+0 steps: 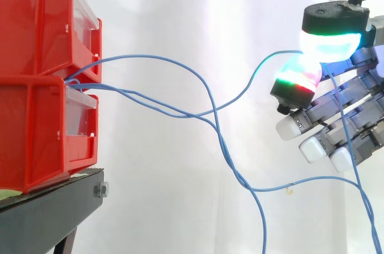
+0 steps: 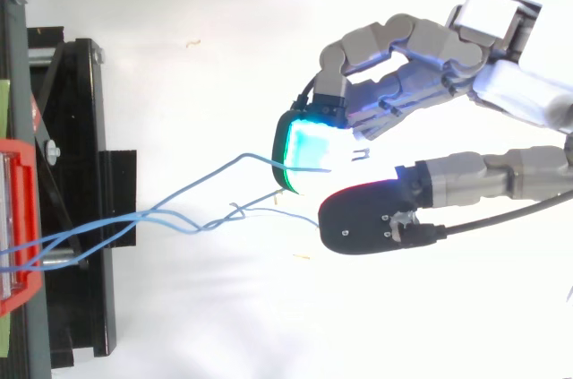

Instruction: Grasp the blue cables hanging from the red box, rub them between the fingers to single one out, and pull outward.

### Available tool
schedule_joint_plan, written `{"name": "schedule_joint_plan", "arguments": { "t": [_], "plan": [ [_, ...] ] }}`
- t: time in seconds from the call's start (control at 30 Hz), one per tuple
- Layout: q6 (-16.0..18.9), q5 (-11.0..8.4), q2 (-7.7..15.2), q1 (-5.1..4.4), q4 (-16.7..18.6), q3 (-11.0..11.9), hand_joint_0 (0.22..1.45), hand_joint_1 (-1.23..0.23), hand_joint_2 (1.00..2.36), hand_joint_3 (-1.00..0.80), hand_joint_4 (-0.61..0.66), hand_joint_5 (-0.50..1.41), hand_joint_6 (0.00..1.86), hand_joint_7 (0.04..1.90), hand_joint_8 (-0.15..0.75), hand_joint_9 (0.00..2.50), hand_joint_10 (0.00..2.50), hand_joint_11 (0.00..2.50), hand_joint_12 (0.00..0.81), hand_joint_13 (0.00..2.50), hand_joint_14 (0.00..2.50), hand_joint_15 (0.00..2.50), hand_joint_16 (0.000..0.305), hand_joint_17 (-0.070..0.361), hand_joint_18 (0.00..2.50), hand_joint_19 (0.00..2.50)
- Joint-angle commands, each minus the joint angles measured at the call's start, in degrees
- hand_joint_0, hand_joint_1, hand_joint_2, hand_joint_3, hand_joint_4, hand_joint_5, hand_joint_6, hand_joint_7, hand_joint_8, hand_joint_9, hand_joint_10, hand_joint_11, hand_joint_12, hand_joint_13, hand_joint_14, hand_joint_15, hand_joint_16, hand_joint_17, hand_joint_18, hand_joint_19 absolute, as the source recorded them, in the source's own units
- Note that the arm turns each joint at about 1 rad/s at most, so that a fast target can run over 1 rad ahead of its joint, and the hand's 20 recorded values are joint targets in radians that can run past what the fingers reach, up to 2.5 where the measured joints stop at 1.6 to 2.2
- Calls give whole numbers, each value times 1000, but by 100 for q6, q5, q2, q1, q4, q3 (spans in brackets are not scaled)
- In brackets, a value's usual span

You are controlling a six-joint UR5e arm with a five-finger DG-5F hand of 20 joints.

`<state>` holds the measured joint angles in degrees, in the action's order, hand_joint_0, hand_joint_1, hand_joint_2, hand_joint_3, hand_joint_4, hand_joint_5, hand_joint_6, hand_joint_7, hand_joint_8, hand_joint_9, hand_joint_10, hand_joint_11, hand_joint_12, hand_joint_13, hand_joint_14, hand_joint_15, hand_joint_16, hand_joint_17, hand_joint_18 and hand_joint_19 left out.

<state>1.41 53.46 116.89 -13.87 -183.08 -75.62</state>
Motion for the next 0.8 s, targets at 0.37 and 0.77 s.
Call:
{"name": "schedule_joint_plan", "arguments": {
  "t": [0.37,0.77],
  "plan": [
    [0,-2,0,7,1,-5,597,-882,1010,-58,10,-35,876,983,236,853,5,202,387,737,12,371,57,129,699,301],
    [0,-2,0,-2,1,-5,599,-878,1010,-67,6,-36,876,982,238,862,5,203,387,742,12,377,57,129,695,314]
  ]
}}
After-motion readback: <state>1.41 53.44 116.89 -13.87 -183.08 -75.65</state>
